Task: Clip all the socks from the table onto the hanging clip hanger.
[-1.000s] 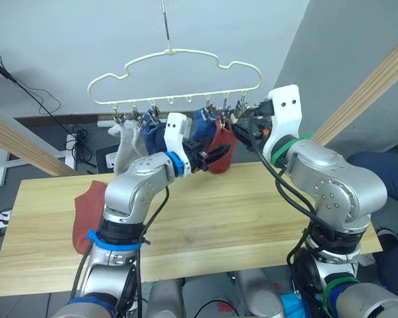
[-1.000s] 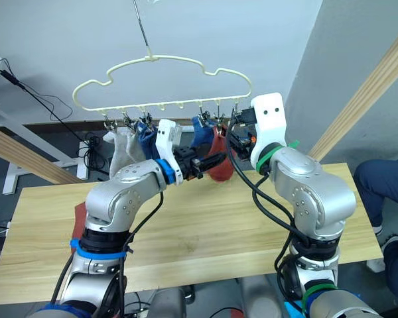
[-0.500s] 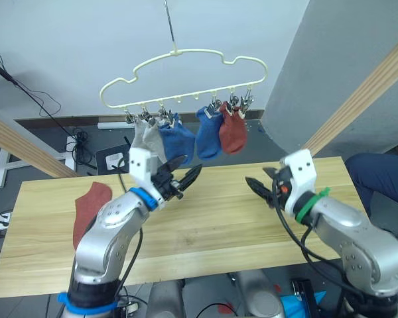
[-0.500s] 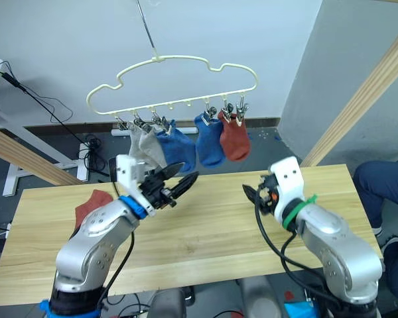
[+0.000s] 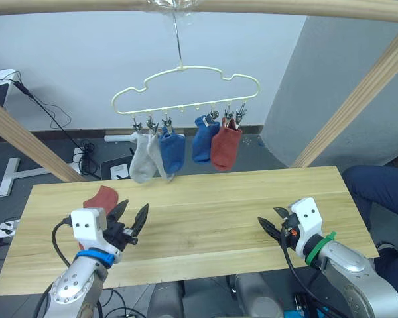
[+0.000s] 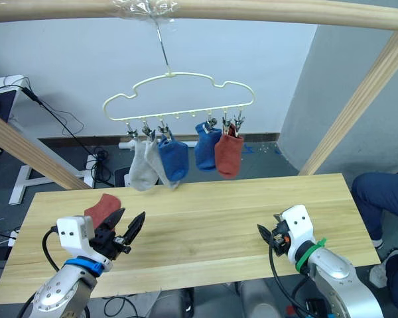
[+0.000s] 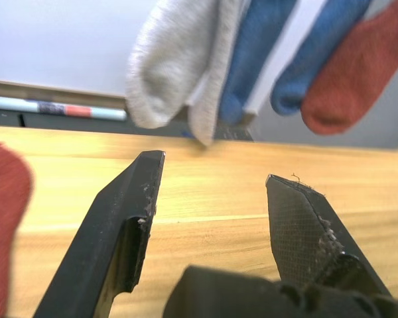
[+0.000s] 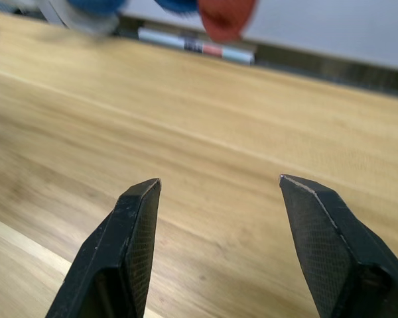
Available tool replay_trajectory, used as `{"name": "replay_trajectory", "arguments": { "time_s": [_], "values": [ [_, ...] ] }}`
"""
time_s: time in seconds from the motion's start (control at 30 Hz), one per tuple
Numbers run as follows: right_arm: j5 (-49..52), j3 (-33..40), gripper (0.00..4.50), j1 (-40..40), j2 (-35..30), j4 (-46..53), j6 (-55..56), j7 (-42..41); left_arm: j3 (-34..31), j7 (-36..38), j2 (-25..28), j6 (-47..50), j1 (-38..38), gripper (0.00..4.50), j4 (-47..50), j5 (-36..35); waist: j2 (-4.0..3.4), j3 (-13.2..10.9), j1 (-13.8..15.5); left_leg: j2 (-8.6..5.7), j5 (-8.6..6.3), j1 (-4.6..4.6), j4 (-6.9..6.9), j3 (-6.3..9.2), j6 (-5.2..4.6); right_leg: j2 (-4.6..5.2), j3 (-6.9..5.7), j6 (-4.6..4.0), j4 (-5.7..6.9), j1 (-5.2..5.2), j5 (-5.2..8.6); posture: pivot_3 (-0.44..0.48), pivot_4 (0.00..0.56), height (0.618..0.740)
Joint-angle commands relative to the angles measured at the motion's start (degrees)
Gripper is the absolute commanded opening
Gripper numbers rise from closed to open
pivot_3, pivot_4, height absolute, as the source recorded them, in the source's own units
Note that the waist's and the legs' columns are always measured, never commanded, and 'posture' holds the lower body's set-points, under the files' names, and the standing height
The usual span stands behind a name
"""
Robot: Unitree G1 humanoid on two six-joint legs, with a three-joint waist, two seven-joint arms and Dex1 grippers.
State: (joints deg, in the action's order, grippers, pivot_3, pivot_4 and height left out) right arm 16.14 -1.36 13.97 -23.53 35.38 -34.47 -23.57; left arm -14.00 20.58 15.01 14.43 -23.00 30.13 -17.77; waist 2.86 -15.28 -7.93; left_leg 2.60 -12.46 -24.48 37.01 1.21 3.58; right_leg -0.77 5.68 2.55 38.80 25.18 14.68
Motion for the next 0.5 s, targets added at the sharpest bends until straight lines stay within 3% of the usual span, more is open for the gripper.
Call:
{"name": "replay_trajectory", "arguments": {
  "time_s": [0.03, 0.5],
  "values": [
    [-0.9, 1.0, 2.95, 1.4, 0.0, -0.6, 4.0, -0.2, -0.3, -0.6, -1.2, -4.3, -1.4, 2.81, -0.4, 1.2, 0.11, 0.4, -0.1, 0.01, 0.0, 0.0, 0.0, 0.0, -0.01, 0.0, 0.0, -0.03, -0.05, 0.0, -0.02, -0.142, 0.199, 0.74],
    [-1.2, 1.1, 2.95, 4.3, 0.3, -0.5, 5.3, 0.2, 1.9, -0.3, -2.5, -9.0, -5.1, 2.81, -1.4, 3.0, 0.12, 1.6, -0.1, 0.09, 0.0, 0.07, -0.17, -0.07, -0.01, -0.08, -0.02, 0.02, 0.03, 0.02, 0.01, -0.145, 0.196, 0.74]
  ]
}}
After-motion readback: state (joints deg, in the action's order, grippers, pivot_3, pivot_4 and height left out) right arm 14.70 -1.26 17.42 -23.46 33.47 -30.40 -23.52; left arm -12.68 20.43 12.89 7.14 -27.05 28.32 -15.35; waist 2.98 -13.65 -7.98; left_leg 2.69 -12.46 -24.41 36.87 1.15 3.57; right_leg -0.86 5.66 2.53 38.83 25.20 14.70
